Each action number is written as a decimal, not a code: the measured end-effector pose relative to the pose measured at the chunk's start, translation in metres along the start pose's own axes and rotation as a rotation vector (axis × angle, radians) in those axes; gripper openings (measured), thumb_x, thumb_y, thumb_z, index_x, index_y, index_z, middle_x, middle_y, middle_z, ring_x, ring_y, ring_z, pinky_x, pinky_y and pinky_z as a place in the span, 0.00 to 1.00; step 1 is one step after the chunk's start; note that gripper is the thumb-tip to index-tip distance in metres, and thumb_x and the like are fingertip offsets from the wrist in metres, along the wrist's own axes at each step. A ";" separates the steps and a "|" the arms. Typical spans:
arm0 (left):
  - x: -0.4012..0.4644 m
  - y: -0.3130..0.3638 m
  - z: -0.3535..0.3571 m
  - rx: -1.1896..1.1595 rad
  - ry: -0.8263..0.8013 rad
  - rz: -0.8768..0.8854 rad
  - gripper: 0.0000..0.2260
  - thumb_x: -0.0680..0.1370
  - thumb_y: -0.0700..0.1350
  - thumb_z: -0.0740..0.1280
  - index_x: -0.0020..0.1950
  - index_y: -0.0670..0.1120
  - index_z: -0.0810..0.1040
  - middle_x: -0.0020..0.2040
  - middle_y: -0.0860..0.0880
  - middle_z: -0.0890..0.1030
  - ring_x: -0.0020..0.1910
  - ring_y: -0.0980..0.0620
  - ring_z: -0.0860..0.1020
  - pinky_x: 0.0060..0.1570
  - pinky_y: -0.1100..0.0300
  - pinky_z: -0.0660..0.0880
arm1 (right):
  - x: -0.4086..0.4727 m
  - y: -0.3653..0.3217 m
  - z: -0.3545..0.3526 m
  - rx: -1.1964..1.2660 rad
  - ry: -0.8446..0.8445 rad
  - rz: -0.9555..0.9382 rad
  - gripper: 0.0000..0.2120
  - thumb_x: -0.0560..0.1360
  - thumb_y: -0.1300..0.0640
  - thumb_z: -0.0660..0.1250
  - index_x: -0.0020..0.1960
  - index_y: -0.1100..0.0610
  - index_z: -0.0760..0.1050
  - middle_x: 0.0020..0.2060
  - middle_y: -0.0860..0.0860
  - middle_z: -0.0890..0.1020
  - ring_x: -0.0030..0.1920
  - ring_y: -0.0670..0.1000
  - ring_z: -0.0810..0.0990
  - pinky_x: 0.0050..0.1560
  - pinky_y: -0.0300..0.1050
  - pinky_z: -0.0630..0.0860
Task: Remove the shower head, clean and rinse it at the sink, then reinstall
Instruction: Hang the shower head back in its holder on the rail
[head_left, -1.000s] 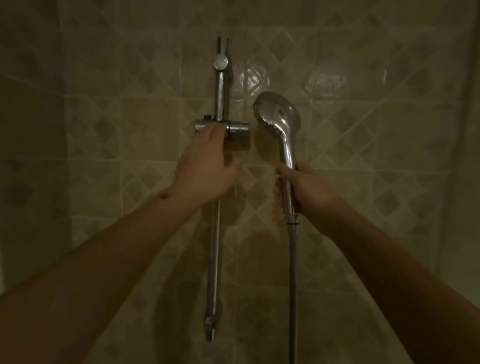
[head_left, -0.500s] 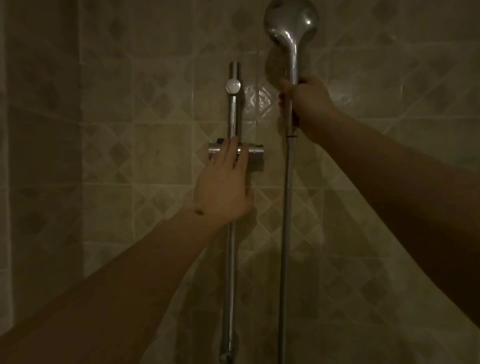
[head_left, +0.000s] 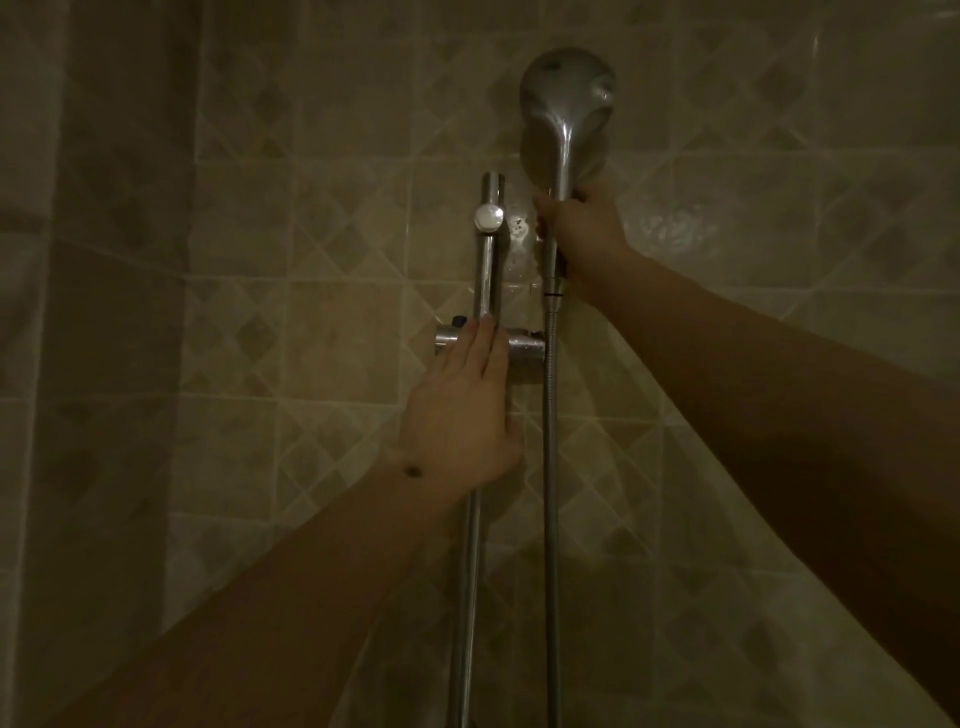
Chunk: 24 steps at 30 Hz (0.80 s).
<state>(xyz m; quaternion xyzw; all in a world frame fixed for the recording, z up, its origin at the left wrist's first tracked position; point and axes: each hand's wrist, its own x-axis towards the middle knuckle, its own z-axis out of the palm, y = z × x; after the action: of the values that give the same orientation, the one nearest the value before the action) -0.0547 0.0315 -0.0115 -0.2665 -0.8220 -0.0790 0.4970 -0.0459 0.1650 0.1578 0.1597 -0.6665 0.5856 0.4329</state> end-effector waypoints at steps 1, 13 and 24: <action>0.000 0.000 0.001 -0.004 0.005 -0.001 0.42 0.75 0.53 0.68 0.83 0.41 0.52 0.84 0.41 0.52 0.82 0.45 0.50 0.79 0.50 0.51 | -0.001 0.002 0.001 -0.015 -0.008 -0.002 0.16 0.75 0.55 0.68 0.60 0.60 0.74 0.42 0.56 0.80 0.40 0.54 0.80 0.44 0.53 0.80; -0.003 0.004 0.009 -0.074 0.081 -0.022 0.41 0.73 0.56 0.59 0.82 0.41 0.54 0.83 0.42 0.53 0.82 0.45 0.52 0.77 0.52 0.48 | -0.003 0.026 0.003 -0.020 0.042 -0.013 0.08 0.77 0.54 0.67 0.53 0.57 0.75 0.43 0.56 0.81 0.41 0.53 0.80 0.50 0.58 0.80; -0.002 0.004 0.013 -0.063 0.083 -0.029 0.42 0.72 0.57 0.60 0.83 0.42 0.53 0.83 0.43 0.52 0.82 0.46 0.51 0.75 0.52 0.46 | 0.004 0.010 0.001 0.056 0.062 0.088 0.06 0.75 0.57 0.68 0.50 0.59 0.75 0.39 0.55 0.81 0.42 0.56 0.83 0.48 0.58 0.82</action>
<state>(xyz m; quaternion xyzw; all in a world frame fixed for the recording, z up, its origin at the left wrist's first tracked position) -0.0622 0.0391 -0.0198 -0.2666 -0.8017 -0.1229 0.5207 -0.0558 0.1680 0.1547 0.1240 -0.6425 0.6271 0.4226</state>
